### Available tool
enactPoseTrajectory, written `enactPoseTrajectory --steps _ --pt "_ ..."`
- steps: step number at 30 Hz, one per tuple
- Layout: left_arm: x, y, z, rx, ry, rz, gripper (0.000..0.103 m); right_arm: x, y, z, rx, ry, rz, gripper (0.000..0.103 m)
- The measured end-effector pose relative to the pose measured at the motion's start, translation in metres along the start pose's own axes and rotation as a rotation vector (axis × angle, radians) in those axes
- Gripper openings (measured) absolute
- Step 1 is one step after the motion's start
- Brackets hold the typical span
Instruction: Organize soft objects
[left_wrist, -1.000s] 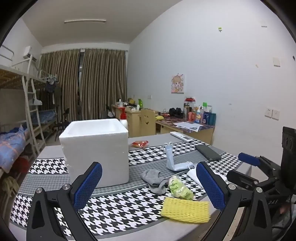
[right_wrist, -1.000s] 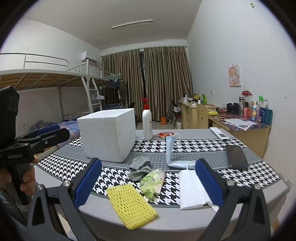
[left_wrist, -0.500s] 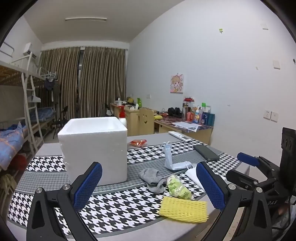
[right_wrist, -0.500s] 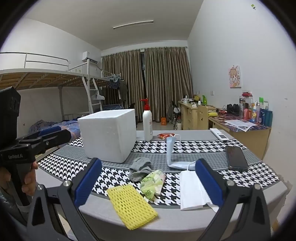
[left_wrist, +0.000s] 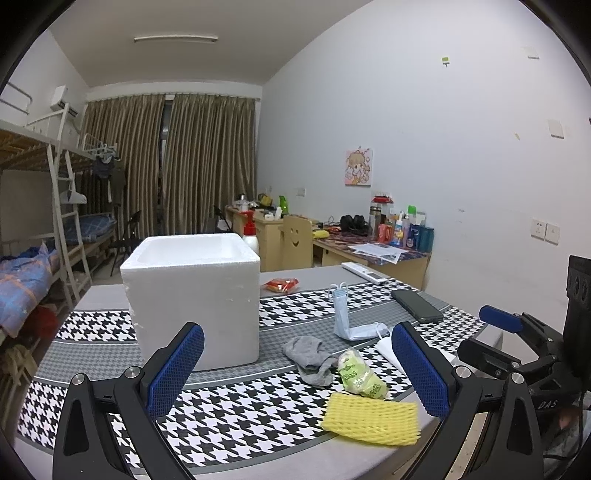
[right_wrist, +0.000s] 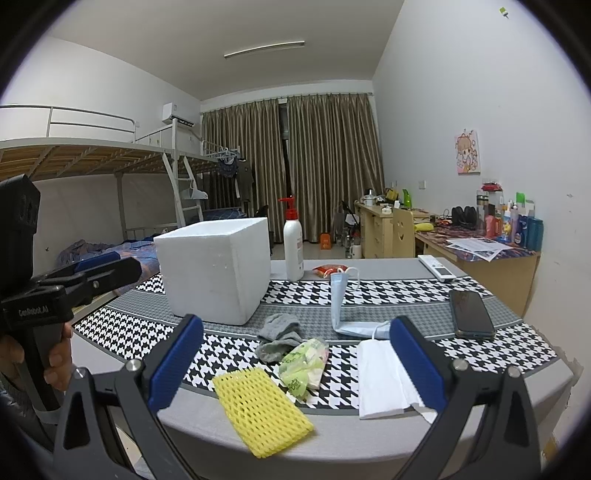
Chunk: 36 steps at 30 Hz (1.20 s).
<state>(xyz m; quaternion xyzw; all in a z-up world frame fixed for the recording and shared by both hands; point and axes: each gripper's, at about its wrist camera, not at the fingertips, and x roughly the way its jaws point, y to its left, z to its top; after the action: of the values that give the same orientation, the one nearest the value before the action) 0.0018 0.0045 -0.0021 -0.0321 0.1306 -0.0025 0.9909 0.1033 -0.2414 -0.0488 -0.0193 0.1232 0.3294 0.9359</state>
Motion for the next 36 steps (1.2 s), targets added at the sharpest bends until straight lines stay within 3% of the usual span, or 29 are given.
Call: enactPoseTrajectory --steps 25,36 --pt "0.0013 0.0014 0.0041 0.014 -0.010 0.022 0.102 0.0066 -0.0004 0.0023 0.004 0.000 0.008 0.102" --pt "0.0035 0.0032 0.0031 0.001 -0.005 -0.003 0.102 0.0077 -0.0002 0.0032 0.003 0.001 0.005 0.102"
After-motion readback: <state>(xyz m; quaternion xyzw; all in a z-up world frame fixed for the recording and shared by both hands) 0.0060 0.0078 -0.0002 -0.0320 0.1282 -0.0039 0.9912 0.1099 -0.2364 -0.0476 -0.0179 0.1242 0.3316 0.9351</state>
